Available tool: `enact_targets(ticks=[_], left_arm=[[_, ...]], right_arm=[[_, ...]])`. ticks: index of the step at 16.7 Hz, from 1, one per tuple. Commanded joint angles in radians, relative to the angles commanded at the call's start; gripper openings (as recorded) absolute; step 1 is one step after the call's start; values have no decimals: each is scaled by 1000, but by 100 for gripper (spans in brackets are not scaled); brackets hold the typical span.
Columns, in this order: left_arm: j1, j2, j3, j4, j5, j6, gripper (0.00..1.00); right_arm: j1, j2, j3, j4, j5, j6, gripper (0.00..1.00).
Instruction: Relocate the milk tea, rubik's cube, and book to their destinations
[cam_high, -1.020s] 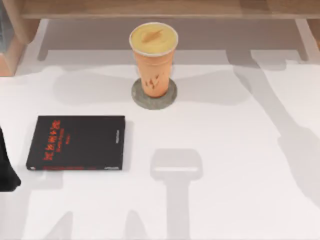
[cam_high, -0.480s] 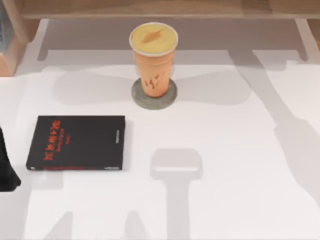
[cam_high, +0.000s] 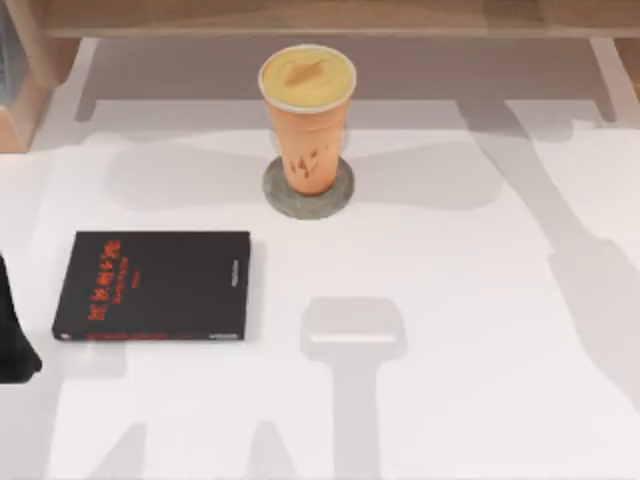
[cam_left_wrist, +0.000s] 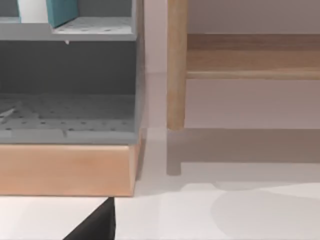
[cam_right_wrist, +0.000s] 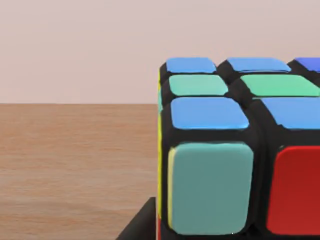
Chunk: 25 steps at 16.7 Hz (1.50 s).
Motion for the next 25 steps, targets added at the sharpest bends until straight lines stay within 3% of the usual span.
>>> enact_targets(ticks=[4,5,14,20,25], left_arm=[[0,0,0,0,0,0,100],[0,0,0,0,0,0,100],[0,0,0,0,0,0,100],[0,0,0,0,0,0,100],[0,0,0,0,0,0,100]], right_arm=[[0,0,0,0,0,0,98],[0,0,0,0,0,0,100],[4,-4,-4,2,1,0,100],[24,-116,-157,37,19,1,100],[20,-117,-159,39,20,1,100]])
